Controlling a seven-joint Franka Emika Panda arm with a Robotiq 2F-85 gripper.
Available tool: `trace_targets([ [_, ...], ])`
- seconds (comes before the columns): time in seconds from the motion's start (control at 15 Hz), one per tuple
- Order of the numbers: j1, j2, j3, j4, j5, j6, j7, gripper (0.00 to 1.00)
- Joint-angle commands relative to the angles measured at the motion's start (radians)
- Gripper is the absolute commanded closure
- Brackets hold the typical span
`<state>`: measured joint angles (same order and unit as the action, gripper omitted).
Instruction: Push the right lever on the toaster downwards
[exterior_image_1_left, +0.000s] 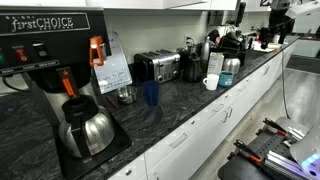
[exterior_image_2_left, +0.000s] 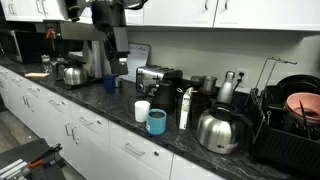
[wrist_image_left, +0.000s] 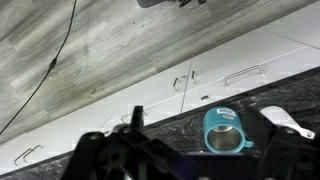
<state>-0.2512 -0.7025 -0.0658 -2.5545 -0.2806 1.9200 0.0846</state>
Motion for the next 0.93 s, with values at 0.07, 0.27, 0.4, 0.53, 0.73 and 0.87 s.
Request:
trace_targets([
  [0.07, 0.014, 0.000, -0.011, 0.003, -0.008, -0.005, 0.007, 0.00],
  [0.27, 0.014, 0.000, -0.011, 0.003, -0.008, -0.005, 0.007, 0.00],
  [0.4, 0.014, 0.000, -0.011, 0.003, -0.008, -0.005, 0.007, 0.00],
  [0.53, 0.035, 0.019, -0.003, 0.018, 0.052, -0.014, 0.046, 0.00],
  [0.73, 0.095, 0.071, 0.006, 0.049, 0.182, 0.017, 0.095, 0.00],
  [0.87, 0.137, 0.123, 0.013, 0.075, 0.256, 0.052, 0.102, 0.00],
])
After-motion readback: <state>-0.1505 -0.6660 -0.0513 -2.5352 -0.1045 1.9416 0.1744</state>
